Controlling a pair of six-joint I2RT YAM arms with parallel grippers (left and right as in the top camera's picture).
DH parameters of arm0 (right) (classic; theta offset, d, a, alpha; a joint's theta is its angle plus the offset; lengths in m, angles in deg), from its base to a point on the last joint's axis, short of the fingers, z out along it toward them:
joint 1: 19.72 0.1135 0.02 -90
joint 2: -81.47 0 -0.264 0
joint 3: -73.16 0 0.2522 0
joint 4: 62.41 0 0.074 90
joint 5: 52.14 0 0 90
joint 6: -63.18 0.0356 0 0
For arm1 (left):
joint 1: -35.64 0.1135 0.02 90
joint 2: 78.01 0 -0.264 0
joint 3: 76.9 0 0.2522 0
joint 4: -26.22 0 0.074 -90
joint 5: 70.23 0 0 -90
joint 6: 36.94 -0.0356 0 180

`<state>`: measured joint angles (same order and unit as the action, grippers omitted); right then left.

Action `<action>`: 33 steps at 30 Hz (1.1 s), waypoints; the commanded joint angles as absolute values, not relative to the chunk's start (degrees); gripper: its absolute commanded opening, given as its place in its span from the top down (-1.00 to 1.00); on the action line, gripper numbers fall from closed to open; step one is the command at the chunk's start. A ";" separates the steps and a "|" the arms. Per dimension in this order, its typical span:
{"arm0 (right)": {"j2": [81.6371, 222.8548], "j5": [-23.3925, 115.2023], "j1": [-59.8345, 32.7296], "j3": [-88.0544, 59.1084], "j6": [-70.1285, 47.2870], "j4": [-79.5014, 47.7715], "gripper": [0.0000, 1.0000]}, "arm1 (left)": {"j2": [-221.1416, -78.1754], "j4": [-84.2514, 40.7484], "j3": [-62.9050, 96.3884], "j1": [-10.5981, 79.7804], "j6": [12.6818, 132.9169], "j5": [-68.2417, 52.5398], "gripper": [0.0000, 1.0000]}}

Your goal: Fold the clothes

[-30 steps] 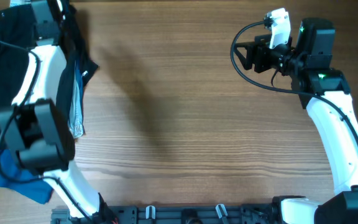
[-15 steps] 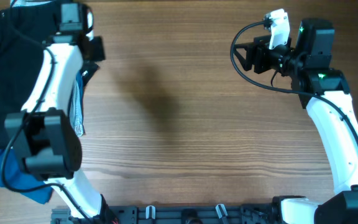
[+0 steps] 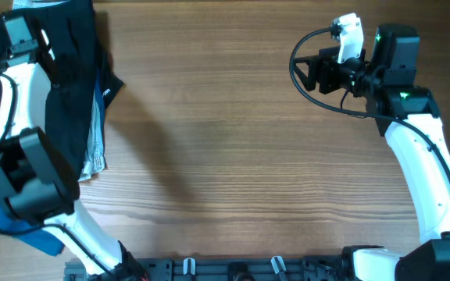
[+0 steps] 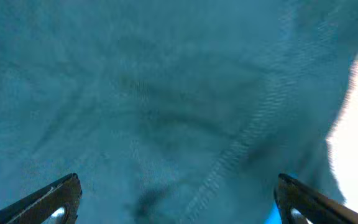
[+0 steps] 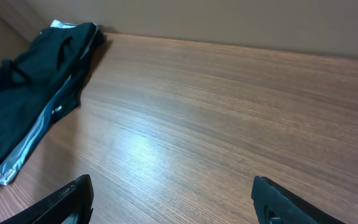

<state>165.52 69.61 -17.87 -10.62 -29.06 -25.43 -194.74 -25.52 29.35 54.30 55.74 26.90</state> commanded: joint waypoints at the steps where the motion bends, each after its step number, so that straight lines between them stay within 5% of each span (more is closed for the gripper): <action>1: 166.14 70.99 -17.63 -11.56 -29.67 -25.36 -0.65 | -199.55 -24.58 29.55 55.04 51.57 23.51 -0.96; 9: 166.14 70.94 -17.65 -11.56 -29.80 -25.47 -0.65 | -202.19 -25.24 29.55 53.97 45.49 16.63 -0.82; 13: 166.14 70.92 -17.65 -11.56 -29.80 -25.47 -0.65 | -203.66 -25.46 29.55 53.97 44.64 16.56 -0.57; 17: 166.14 70.75 -17.65 -11.56 -29.80 -25.49 -0.65 | -204.36 -25.59 29.55 54.08 44.68 16.61 0.29; 24: 166.14 70.75 -17.65 -11.56 -29.80 -25.49 -0.65 | -202.54 -24.73 29.57 54.12 44.92 16.61 0.89; 33: 166.14 70.75 -17.65 -11.56 -29.80 -25.49 -0.65 | -195.04 -25.15 29.57 53.64 47.85 16.59 0.92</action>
